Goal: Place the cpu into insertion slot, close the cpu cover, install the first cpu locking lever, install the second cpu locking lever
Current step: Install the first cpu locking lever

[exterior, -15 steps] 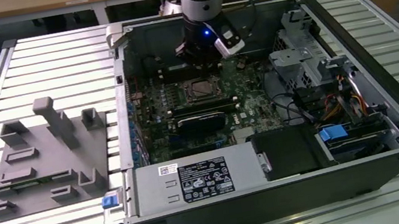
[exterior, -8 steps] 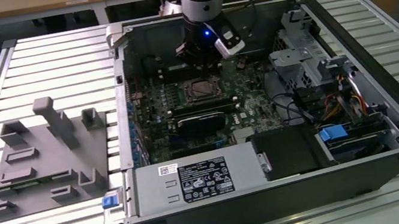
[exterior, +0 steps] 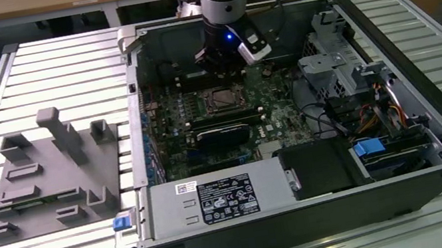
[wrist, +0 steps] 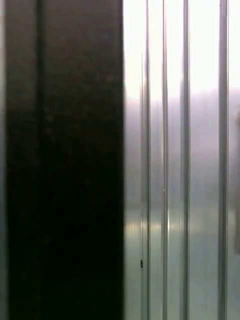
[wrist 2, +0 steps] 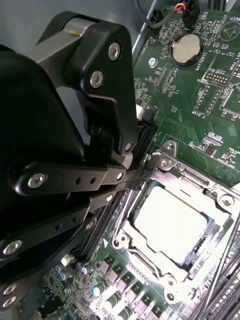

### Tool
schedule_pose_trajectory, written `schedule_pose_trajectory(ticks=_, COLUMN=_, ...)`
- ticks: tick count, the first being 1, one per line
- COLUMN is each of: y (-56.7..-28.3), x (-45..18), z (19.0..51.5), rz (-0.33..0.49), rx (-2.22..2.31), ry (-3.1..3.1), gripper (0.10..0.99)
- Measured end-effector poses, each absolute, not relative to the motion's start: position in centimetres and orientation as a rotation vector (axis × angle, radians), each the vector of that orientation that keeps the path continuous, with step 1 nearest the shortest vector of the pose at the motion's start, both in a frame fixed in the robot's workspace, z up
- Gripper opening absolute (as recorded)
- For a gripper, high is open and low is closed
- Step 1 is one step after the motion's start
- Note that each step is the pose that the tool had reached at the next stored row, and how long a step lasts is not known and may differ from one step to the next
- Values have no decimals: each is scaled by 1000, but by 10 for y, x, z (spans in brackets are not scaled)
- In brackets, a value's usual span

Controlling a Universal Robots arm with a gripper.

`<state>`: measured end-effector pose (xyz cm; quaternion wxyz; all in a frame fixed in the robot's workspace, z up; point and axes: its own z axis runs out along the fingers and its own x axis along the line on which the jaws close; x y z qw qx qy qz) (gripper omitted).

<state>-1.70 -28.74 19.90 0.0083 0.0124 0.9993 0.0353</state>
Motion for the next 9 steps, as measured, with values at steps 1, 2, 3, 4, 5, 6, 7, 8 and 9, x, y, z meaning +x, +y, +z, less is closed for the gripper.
schedule_pose_trajectory(ticks=1, y=-287, x=-17, z=199, rz=108, rx=39, ry=3122, gripper=122)
schedule_pose_trajectory(ticks=2, y=-287, x=-17, z=198, rz=107, rx=39, ry=3123, gripper=122)
schedule_pose_trajectory(ticks=3, y=-287, x=-17, z=198, rz=107, rx=39, ry=3123, gripper=122)
schedule_pose_trajectory(ticks=4, y=-287, x=-17, z=199, rz=106, rx=39, ry=3123, gripper=122)
schedule_pose_trajectory(ticks=5, y=-287, x=-17, z=199, rz=106, rx=39, ry=3123, gripper=122)
schedule_pose_trajectory(ticks=6, y=-287, x=-17, z=199, rz=106, rx=39, ry=3123, gripper=122)
schedule_pose_trajectory(ticks=7, y=-287, x=-17, z=200, rz=107, rx=39, ry=3123, gripper=122)
schedule_pose_trajectory(ticks=8, y=-287, x=-17, z=200, rz=107, rx=39, ry=3123, gripper=122)
schedule_pose_trajectory(ticks=9, y=-287, x=-17, z=200, rz=107, rx=39, ry=3123, gripper=122)
